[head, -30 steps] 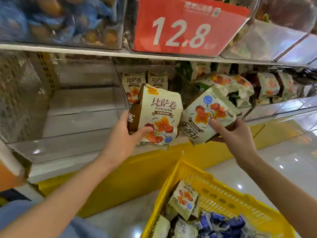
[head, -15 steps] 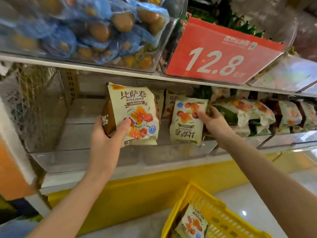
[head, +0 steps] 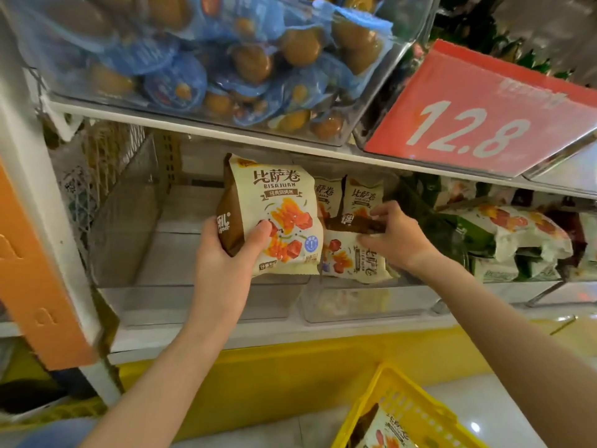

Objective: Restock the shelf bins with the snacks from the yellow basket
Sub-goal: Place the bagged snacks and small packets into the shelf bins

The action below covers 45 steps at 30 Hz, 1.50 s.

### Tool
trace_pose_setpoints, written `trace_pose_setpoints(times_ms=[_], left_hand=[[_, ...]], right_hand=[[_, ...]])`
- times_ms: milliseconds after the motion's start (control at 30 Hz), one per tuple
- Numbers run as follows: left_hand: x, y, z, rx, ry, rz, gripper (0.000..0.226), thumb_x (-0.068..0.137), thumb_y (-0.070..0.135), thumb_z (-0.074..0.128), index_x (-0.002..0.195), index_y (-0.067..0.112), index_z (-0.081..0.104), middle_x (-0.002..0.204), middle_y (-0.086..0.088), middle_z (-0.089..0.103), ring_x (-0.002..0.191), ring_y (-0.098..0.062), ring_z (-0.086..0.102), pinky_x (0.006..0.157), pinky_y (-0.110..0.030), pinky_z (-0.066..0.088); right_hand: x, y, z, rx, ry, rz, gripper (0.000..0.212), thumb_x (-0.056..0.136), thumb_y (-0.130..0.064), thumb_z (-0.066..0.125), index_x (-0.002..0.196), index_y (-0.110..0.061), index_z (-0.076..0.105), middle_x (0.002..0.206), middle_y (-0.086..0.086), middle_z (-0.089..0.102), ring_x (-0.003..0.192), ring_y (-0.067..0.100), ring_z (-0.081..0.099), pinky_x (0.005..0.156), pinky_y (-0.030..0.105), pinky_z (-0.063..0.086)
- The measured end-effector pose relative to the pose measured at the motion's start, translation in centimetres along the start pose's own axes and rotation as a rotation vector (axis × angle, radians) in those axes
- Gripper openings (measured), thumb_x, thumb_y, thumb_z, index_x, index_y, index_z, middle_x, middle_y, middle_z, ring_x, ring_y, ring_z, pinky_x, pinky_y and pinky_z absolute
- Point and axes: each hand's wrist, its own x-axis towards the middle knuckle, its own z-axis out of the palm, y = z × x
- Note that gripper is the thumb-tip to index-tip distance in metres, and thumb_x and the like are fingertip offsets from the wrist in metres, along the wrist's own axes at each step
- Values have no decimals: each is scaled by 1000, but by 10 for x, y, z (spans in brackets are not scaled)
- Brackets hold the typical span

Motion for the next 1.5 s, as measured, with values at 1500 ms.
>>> trace_pose_setpoints(times_ms=[1500], left_hand=[[23,-17,-8,6,-10,-42,27,77,25,71,97,32,55,83,20,70,79,4,66,55,-7,48]], right_hand=[[72,13,71,266,84,26,62,82,-15,68,134,-11,34,134,9,50,125,26,48,101,39,42]])
